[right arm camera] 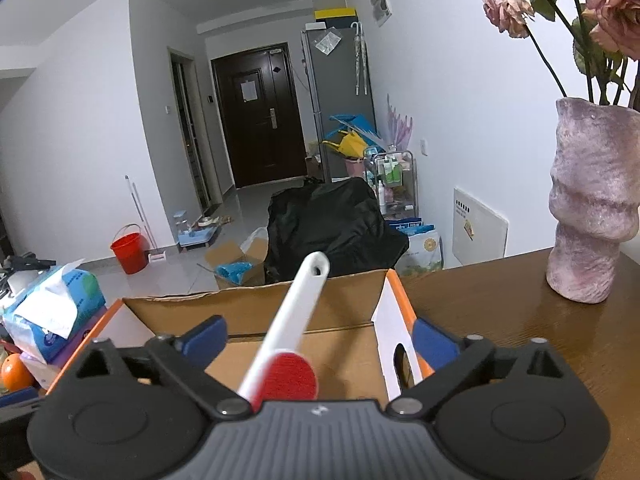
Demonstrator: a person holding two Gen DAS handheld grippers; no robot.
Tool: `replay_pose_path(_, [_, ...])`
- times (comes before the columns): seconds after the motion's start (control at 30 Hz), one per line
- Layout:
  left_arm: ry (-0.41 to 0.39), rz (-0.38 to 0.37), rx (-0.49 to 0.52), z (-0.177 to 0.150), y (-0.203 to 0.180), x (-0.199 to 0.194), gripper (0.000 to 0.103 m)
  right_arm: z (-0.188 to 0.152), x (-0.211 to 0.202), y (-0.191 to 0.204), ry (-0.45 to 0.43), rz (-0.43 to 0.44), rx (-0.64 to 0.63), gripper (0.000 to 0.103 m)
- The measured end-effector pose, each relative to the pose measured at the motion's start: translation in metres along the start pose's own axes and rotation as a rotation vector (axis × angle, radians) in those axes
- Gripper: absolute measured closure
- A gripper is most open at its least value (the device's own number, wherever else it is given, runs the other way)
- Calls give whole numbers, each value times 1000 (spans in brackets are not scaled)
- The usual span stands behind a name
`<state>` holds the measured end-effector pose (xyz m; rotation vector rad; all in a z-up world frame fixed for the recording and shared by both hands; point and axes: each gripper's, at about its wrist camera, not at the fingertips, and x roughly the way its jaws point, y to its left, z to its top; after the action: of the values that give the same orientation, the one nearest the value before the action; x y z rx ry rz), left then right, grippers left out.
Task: Organize rigid objects
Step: 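Open the left gripper dropping the plug while the right gripper releases the brush into the box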
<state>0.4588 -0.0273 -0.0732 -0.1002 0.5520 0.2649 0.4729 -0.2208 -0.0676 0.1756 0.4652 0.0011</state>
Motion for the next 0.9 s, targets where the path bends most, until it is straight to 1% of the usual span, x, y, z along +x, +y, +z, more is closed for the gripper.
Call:
replay_pose_path(0.07, [-7, 7, 4, 0, 0, -2, 5, 0, -2, 1, -3, 0, 0, 0])
replay_pose_path(0.2, [-10, 19, 3, 1, 1, -3, 2, 0, -6, 0, -5, 7, -5, 0])
replay_pose_path(0.23, [-10, 23, 1, 1, 1, -4, 0, 0, -7, -1, -5, 8, -7, 0])
replay_pose_path(0.37, [-14, 34, -5, 2, 3, -8, 0, -1, -13, -1, -8, 11, -11, 0])
replay_pose_path(0.57, [-7, 27, -13, 2, 8, -14, 0, 0, -30, -3, -35, 21, -21, 0])
replay_pose_path(0.9, [-35, 1, 5, -2, 10, -44, 0, -3, -66, -9, -80, 39, -58, 0])
